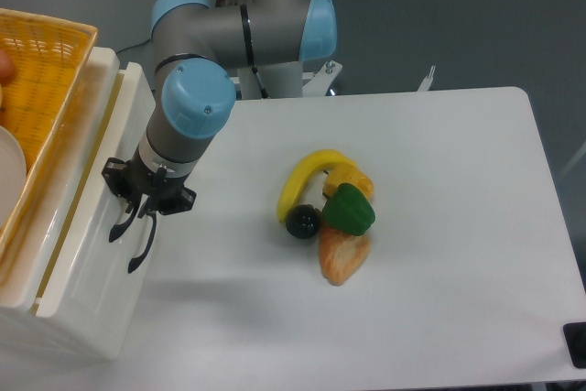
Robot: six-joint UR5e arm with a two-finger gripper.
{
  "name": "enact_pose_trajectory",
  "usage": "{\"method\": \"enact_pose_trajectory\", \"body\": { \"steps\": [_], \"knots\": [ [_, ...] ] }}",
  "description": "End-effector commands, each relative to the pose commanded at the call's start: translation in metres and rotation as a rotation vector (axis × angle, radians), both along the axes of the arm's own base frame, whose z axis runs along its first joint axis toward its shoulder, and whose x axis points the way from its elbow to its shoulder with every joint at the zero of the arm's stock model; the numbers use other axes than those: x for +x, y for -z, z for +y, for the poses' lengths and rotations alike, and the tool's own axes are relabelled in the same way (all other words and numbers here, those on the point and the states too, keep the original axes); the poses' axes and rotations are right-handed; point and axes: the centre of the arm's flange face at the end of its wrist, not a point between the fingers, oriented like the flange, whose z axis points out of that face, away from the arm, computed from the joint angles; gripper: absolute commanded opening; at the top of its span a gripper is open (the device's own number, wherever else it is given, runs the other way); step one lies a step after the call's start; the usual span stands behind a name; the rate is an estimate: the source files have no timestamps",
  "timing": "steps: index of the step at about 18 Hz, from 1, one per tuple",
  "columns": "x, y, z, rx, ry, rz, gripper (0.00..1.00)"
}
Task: Slide the top white drawer open
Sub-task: 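Pull the upper drawer outward from the cabinet by its handle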
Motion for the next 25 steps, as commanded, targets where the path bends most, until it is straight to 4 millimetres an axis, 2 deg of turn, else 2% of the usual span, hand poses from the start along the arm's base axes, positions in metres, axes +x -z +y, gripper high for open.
{"method": "enact_pose_trajectory", "body": {
  "steps": [8, 21, 25],
  "knots": [
    [-0.017, 0.000, -0.006, -0.002, -0.023, 0.006, 0.23],
    [-0.057, -0.002, -0.024, 0.002, -0.086, 0.016, 0.22],
    [-0.068, -0.004, -0.023, 0.007, -0.098, 0.020, 0.22]
  ]
}}
